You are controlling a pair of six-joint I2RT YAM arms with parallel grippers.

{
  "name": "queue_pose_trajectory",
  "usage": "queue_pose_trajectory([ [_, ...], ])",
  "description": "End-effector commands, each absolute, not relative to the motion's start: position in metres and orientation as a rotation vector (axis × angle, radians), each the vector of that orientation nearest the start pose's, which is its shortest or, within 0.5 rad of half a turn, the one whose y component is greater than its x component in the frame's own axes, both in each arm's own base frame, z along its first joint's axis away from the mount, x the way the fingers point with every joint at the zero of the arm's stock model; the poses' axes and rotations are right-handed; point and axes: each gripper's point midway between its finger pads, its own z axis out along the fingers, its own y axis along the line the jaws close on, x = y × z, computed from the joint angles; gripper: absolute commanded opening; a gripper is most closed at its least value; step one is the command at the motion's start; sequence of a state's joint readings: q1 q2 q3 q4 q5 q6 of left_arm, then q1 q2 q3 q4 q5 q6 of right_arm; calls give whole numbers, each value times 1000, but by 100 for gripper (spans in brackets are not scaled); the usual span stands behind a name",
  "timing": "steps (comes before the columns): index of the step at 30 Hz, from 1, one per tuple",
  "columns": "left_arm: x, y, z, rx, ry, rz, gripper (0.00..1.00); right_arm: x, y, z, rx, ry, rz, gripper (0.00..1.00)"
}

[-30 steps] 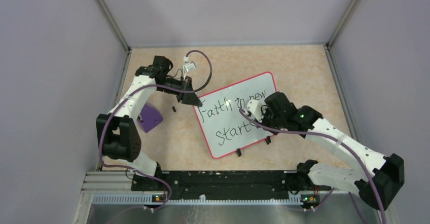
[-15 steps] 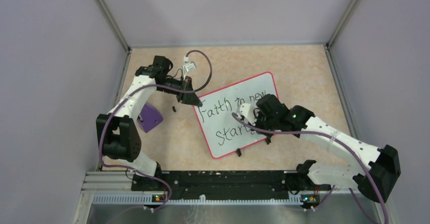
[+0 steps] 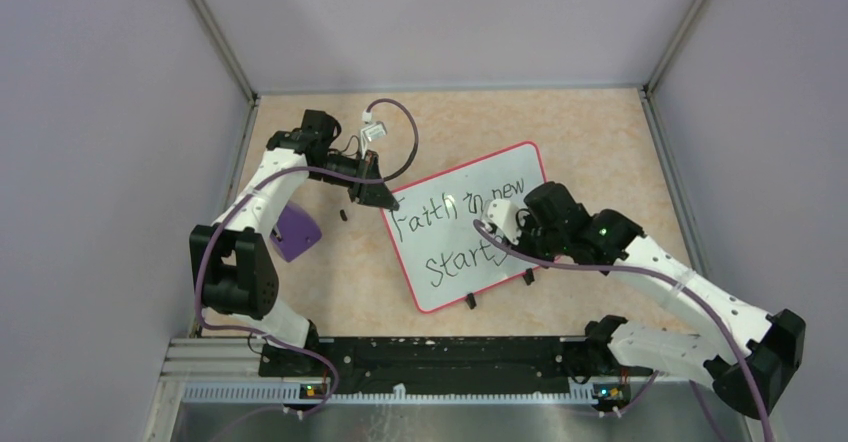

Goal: Write a sentence on the whiteboard
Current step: Write a sentence on the whiteboard, then pick up the pen cap from the center of the board.

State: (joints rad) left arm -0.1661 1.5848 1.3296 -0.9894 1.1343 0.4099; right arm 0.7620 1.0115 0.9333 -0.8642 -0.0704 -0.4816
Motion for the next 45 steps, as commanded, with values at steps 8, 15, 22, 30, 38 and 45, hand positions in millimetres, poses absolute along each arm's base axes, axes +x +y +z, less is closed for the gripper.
queue_pose_trajectory([
  [8, 271, -196, 186, 940, 2205, -1335, 0, 200, 144, 138, -1492, 2083, 35, 0],
  [15, 271, -195, 185, 942, 2206, -1330, 0, 207, 141, 128, -1476, 2105, -13, 0],
  [22, 271, -196, 186, 940, 2203, -1336, 0, 201, 145, 140, -1487, 2088, 41, 0],
  [30, 274, -196, 194, 944, 2191, -1317, 11, 181, 177, 200, -1506, 1941, 309, 0],
  [38, 279, -196, 224, 971, 2127, -1277, 50, 171, 200, 239, -1472, 1839, 484, 0],
  [45, 313, -155, 287, 862, 2037, -1091, 77, 175, 218, 268, -1374, 1791, 581, 0],
])
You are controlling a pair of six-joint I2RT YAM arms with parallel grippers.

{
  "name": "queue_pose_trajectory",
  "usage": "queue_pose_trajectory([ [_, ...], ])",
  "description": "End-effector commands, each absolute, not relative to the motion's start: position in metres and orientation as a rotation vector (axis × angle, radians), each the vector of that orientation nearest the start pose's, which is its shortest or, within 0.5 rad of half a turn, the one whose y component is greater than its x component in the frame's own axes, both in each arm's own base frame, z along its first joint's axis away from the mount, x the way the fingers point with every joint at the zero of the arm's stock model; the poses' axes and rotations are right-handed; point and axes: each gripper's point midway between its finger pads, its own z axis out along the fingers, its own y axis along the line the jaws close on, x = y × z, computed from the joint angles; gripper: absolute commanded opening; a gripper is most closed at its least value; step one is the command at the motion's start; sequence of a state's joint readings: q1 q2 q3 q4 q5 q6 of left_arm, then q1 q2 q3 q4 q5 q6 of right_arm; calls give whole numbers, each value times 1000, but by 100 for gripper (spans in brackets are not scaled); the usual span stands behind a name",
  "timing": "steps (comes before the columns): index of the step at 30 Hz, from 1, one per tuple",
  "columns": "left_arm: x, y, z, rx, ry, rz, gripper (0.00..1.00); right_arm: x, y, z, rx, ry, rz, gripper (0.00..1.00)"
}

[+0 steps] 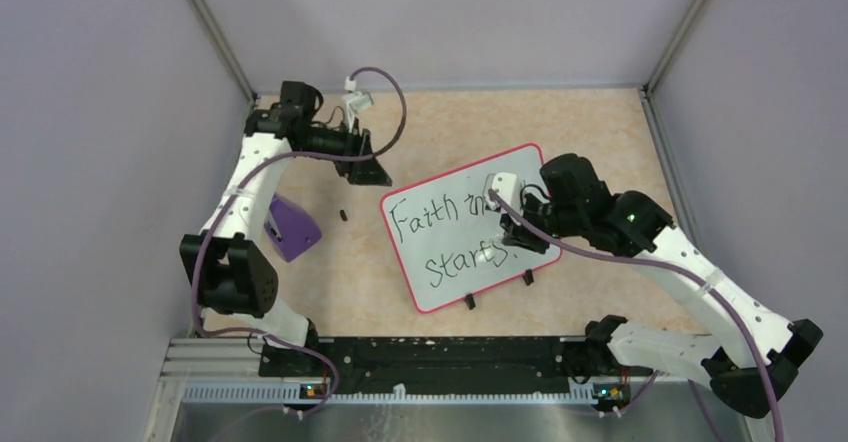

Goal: Write a sentence on the whiteboard
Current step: Pick up the pen cap from the center of the board.

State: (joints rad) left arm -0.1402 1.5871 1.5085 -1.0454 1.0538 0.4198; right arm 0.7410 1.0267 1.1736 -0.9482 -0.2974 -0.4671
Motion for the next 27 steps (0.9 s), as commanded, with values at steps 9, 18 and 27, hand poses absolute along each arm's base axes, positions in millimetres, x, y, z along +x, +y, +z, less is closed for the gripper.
queue_pose_trajectory([
  [9, 355, -47, 245, 641, 2291, -501, 74, 175, 237, 309, -1248, 1745, 768, 0],
  [18, 334, -49, 171, 710, 2450, -451, 69, 180, 244, 329, -1175, 1734, 884, 0],
  [27, 327, -53, 108, 774, 2584, -204, 55, 185, 242, 328, -1148, 1755, 895, 0],
])
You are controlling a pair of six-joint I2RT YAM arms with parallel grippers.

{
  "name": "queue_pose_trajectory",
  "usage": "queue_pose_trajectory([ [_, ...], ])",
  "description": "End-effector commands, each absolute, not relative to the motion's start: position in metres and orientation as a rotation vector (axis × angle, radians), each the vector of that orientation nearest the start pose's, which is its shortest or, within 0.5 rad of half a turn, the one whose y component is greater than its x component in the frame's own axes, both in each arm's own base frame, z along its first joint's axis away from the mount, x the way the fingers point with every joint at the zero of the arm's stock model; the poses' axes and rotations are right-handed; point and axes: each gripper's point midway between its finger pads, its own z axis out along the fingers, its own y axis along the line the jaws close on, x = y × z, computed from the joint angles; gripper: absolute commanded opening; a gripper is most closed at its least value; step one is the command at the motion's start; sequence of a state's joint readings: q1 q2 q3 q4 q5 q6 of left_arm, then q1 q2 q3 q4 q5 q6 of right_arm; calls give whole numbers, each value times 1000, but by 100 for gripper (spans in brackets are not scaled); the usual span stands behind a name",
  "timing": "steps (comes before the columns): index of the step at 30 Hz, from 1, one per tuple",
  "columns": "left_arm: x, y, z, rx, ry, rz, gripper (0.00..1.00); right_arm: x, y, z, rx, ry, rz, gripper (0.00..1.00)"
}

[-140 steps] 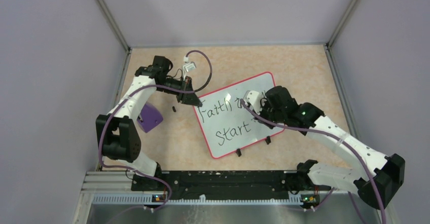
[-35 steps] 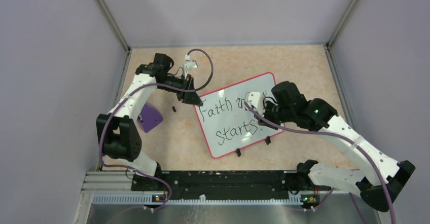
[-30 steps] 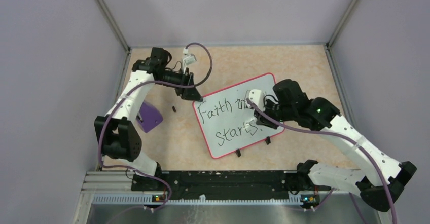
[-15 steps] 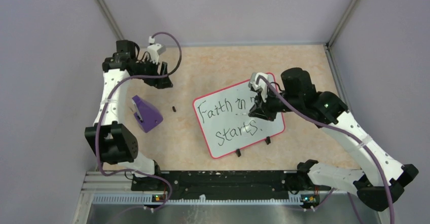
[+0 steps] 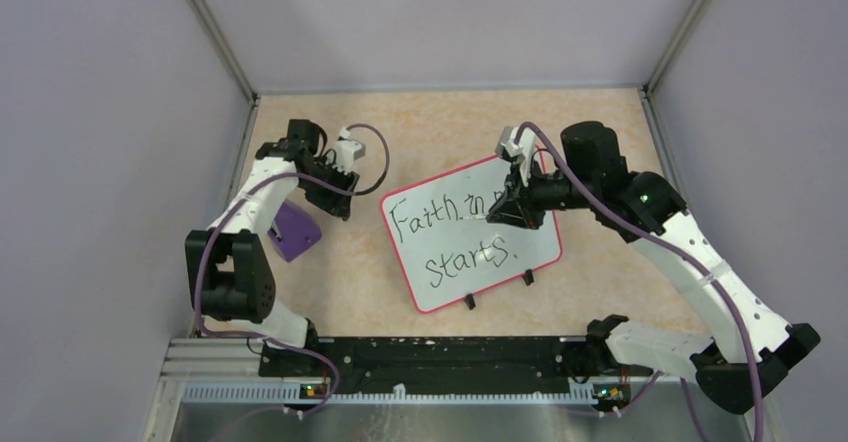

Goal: Write a sentence on the whiteboard
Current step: Pick up the pen cap from the center of the board.

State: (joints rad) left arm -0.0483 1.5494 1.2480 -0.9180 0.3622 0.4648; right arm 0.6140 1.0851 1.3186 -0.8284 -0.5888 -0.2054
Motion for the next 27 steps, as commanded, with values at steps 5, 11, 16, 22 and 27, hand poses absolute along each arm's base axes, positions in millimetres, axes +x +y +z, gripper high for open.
queue_pose_trajectory([
  [5, 331, -61, 89, 806, 2594, -164, 54, 186, 241, 325, -1143, 1765, 898, 0],
  [11, 342, -61, 75, 785, 2630, -133, 54, 186, 240, 323, -1147, 1772, 894, 0],
  [16, 346, -59, 63, 784, 2650, -108, 53, 187, 240, 321, -1148, 1778, 890, 0],
  [22, 351, -55, 46, 779, 2672, -80, 49, 188, 240, 319, -1152, 1784, 892, 0],
  [27, 353, -50, 33, 768, 2706, -49, 40, 189, 240, 319, -1151, 1786, 886, 0],
])
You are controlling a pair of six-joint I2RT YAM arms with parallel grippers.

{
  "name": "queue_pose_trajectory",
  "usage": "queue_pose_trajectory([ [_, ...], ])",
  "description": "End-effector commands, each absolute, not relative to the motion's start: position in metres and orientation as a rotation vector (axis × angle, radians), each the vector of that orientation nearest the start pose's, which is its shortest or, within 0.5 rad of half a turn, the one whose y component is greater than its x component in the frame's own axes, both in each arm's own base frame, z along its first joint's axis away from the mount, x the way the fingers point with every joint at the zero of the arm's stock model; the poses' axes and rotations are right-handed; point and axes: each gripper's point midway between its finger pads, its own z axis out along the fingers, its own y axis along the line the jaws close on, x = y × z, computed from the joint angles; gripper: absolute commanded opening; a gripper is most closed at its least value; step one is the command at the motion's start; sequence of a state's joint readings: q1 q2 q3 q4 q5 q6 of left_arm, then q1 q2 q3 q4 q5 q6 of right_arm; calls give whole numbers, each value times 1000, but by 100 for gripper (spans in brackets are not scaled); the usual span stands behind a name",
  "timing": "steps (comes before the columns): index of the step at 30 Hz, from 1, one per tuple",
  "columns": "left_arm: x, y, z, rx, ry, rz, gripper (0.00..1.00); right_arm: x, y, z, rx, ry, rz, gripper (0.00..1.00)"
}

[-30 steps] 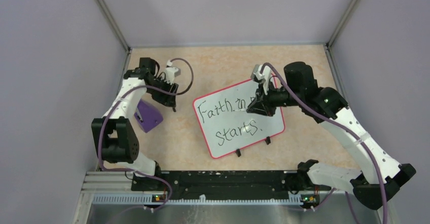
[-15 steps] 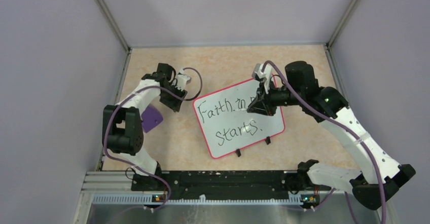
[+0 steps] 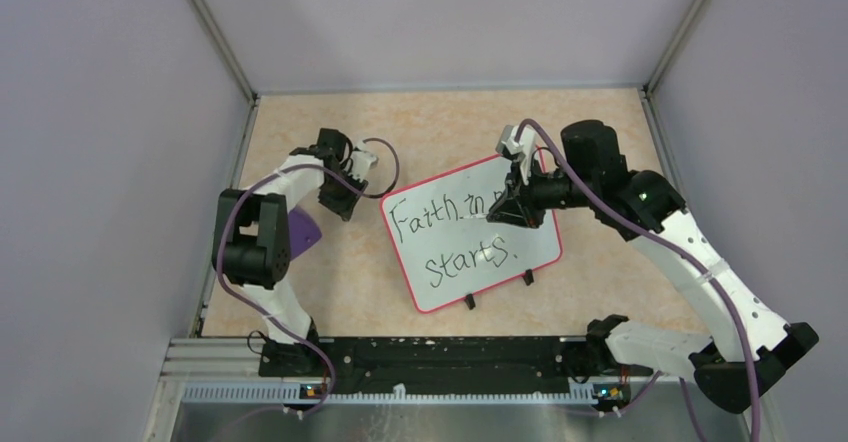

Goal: Write a sentence on the whiteboard
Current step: Pick up the pen cap from the center of the board, then insert the whiteboard marker without the cap into the pen cap.

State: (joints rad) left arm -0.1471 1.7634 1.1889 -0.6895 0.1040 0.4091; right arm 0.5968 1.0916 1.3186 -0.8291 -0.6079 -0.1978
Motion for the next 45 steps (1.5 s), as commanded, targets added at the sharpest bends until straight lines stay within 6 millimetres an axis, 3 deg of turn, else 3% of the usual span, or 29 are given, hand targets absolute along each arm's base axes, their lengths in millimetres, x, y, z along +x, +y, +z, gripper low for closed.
queue_pose_trajectory([
  [1, 353, -51, 32, 766, 2706, -48, 36, 188, 240, 319, -1151, 1786, 884, 0],
  [5, 354, -52, 41, 756, 2702, -56, 15, 190, 239, 320, -1148, 1786, 874, 0],
  [9, 360, -61, 85, 681, 2647, -194, 2, 197, 239, 321, -1137, 1795, 849, 0],
  [14, 379, -70, 185, 564, 2431, -475, 0, 212, 244, 328, -1118, 1819, 825, 0],
  [18, 389, -70, 275, 531, 2200, -483, 0, 219, 250, 349, -1090, 1773, 841, 0],
  [22, 375, -93, 354, 586, 1974, -587, 0, 227, 256, 371, -1038, 1728, 893, 0],
  [26, 340, -129, 408, 691, 1766, -830, 0, 237, 254, 387, -958, 1699, 1031, 0],
  [30, 295, -158, 428, 792, 1617, -1140, 0, 244, 253, 405, -862, 1643, 1210, 0],
  [37, 224, -187, 428, 919, 1471, -1474, 0, 231, 269, 424, -840, 1561, 1485, 0],
  [45, 193, -212, 426, 939, 1400, -1575, 0, 217, 281, 443, -852, 1477, 1643, 0],
])
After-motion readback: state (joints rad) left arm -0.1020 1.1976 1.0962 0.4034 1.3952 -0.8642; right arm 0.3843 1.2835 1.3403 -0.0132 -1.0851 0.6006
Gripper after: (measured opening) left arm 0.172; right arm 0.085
